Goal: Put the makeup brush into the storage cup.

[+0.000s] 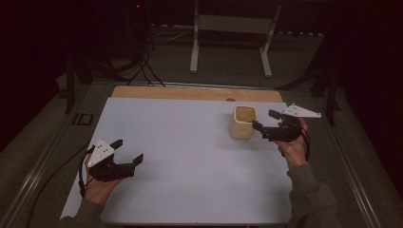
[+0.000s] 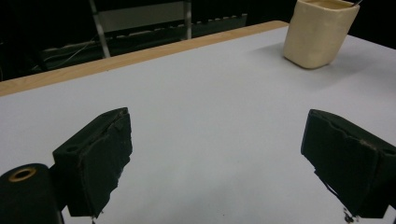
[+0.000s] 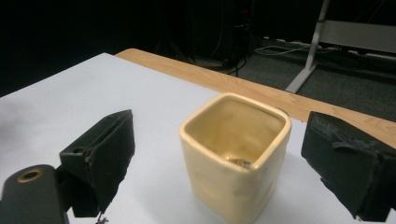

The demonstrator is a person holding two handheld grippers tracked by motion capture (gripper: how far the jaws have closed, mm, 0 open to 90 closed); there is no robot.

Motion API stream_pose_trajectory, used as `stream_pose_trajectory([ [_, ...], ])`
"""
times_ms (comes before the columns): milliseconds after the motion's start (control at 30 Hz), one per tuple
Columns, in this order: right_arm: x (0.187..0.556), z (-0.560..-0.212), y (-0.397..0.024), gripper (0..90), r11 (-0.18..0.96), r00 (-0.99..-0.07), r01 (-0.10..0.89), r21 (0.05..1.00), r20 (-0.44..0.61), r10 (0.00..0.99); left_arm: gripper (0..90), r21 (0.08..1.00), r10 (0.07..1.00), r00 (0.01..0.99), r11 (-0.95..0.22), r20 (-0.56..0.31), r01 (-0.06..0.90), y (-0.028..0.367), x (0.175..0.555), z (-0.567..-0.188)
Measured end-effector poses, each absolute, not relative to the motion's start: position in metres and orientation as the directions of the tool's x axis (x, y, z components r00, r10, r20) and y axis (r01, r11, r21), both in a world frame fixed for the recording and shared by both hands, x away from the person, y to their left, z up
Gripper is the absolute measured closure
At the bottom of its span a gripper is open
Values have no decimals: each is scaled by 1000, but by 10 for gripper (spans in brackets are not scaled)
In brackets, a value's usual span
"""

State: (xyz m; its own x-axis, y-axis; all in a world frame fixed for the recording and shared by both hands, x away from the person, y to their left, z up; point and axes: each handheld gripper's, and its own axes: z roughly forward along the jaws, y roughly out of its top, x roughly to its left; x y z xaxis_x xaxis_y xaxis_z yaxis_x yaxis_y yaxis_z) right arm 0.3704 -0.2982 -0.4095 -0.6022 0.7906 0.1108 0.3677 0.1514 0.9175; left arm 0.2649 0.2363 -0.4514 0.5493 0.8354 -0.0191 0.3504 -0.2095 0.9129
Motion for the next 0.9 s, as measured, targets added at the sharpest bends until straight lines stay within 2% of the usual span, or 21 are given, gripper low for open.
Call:
stream_pose_trajectory([
  [300,352,-416,-305,96,146,-618,355,924,114,778,99,915,834,551,-203,-24,348,240,262,-451],
  [600,331,-419,-307,96,206,-635,313,927,43,771,100,918,832,554,-195,-32,344,243,260,-453],
  [900,309,-429,-312,96,178,-634,298,938,55,771,100,922,831,555,-192,-29,337,245,256,-453],
])
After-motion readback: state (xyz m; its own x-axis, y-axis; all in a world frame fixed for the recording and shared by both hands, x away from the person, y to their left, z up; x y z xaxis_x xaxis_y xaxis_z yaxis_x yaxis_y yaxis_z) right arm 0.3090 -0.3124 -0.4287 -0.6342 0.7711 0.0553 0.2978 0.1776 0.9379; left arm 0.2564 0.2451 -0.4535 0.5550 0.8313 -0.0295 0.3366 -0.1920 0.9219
